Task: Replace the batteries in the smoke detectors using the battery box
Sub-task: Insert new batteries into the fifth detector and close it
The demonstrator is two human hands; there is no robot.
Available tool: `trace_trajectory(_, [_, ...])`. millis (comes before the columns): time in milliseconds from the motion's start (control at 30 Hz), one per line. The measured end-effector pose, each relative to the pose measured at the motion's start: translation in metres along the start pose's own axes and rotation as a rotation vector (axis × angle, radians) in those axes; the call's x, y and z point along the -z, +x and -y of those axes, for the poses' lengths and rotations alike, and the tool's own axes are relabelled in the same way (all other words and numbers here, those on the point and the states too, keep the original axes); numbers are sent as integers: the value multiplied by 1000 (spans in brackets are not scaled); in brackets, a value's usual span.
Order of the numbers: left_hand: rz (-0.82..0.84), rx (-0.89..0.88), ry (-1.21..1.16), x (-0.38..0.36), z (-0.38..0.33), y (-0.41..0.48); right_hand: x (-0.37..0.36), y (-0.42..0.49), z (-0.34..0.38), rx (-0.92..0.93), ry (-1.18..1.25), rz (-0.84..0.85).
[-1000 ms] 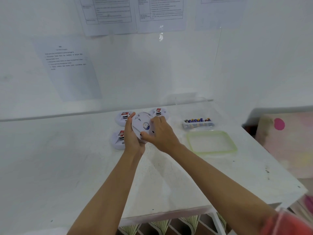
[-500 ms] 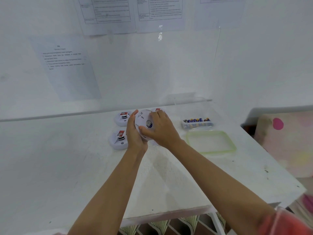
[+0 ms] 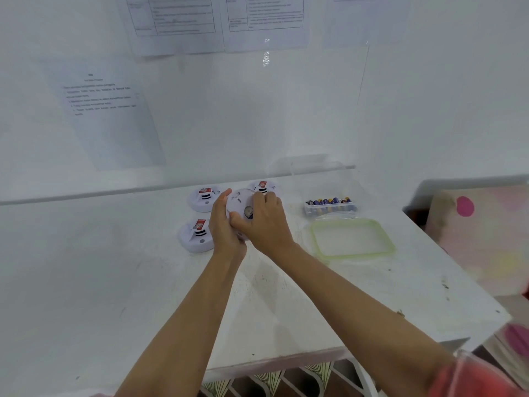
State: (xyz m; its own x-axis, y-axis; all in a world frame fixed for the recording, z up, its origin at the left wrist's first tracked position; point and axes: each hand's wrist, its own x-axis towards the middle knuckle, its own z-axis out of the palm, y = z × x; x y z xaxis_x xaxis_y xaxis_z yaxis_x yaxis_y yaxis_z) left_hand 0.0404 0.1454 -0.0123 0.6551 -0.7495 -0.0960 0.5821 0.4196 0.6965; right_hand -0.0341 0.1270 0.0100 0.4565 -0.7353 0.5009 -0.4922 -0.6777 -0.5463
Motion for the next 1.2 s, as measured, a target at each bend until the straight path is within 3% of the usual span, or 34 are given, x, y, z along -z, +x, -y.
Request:
trace_trajectory(467, [-34, 5, 54, -7, -2, 3, -3, 11, -14, -5, 53, 55])
trace_trajectory(700, [93, -105, 271, -33, -8, -3, 6, 10, -17, -148, 787, 224])
trace_trajectory(900, [96, -122, 553, -31, -14, -7, 12, 16, -34, -543, 1246, 200])
trace_trajectory(1000, [74, -169, 710, -20, -15, -7, 15, 17, -40, -636, 1591, 196])
trace_trajectory(1100, [61, -37, 666, -10, -12, -9, 16, 18, -38, -669, 1819, 193])
trace_trajectory(1200, [125, 61, 487, -9, -9, -18, 9, 17, -36, -695, 1794, 146])
